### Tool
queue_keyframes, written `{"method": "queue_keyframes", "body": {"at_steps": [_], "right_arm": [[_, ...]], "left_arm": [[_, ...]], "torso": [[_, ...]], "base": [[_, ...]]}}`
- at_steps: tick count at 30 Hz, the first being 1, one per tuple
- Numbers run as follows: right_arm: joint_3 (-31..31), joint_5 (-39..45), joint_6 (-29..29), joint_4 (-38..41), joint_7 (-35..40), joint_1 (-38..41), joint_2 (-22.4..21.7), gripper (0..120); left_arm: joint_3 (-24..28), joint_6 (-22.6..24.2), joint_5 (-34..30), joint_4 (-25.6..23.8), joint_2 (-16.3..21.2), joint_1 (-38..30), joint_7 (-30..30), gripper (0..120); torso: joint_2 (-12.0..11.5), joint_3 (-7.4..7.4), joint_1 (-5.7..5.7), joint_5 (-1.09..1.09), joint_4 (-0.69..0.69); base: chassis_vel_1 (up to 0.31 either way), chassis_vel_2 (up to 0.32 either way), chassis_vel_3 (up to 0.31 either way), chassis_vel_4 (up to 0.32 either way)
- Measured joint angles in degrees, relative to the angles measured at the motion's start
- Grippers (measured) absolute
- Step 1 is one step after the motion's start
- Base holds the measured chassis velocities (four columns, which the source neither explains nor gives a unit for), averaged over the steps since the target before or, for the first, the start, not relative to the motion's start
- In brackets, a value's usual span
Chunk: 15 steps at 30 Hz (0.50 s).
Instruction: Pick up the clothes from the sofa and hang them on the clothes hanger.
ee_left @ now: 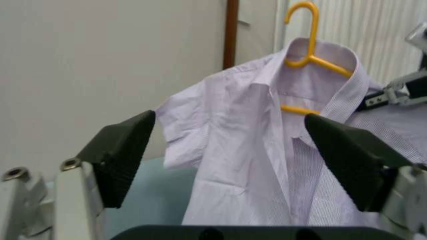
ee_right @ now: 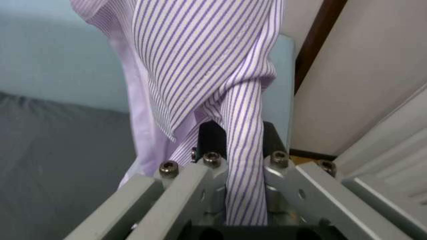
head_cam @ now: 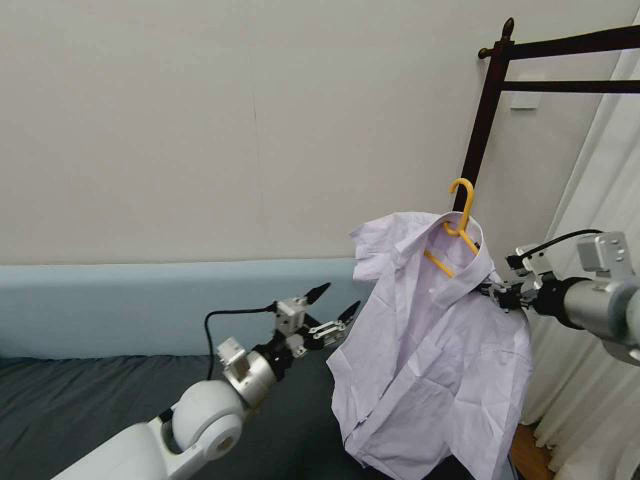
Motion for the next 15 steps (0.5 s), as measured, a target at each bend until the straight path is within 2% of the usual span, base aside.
{"method": "queue_keyframes", "body": {"at_steps": [1,4,7,8,9,12,13,14,15], "right_arm": [[-1.1,-2.7,0.0,-2.4,0.1,0.8,3.2,1],[-3.5,-5.7,0.0,-6.6,1.2,3.3,7.6,1],[-6.3,-5.6,0.0,-8.1,2.4,6.2,8.2,1],[-11.1,-4.2,0.0,-9.6,4.6,11.5,8.0,1],[-11.1,-4.2,0.0,-9.6,4.6,11.5,8.0,1],[-22.3,1.1,0.0,-13.6,11.0,24.9,7.5,1],[-22.3,1.1,0.0,-13.6,11.0,24.9,7.5,1],[-27.7,3.9,0.0,-15.7,13.9,31.4,7.7,1],[-29.4,4.9,0.0,-16.5,15.0,33.7,7.8,1]], "left_arm": [[-2.4,0.2,0.0,-1.9,0.5,3.6,-1.3,98],[-7.5,0.7,0.9,-5.0,0.6,11.2,-3.9,100],[-10.0,0.8,1.8,-5.9,-0.2,15.1,-4.6,100],[-11.9,0.9,3.1,-6.4,-1.3,18.6,-4.8,100],[-11.9,0.9,3.1,-6.4,-1.3,18.6,-4.8,100],[-13.6,0.4,5.8,-6.3,-3.6,23.0,-5.0,100],[-13.6,0.4,5.8,-6.3,-3.6,23.0,-5.0,100],[-13.9,0.2,6.6,-6.1,-4.4,24.2,-5.1,100],[-14.0,0.0,6.9,-6.0,-4.7,24.8,-5.1,100]], "torso": [[0.0,0.00,0.00,0.01,0.00],[0.0,0.00,0.00,0.02,-0.02],[0.0,0.00,0.00,0.02,-0.01],[0.0,0.00,0.00,0.01,-0.01],[0.0,0.00,0.00,0.01,-0.01],[0.0,0.00,0.00,-0.02,-0.01],[0.0,0.00,0.00,-0.02,-0.01],[0.0,0.00,0.00,0.00,-0.03],[0.0,0.00,0.00,0.00,-0.03]], "base": [[0.000,0.000,0.000,0.000],[0.000,0.000,0.000,0.000],[0.000,0.000,0.000,0.000],[0.000,0.000,0.000,0.000],[0.000,0.000,0.000,0.000],[0.000,0.000,0.000,0.000],[0.000,0.000,0.000,0.000],[0.000,0.000,0.000,0.000],[0.000,0.000,0.000,0.000]]}}
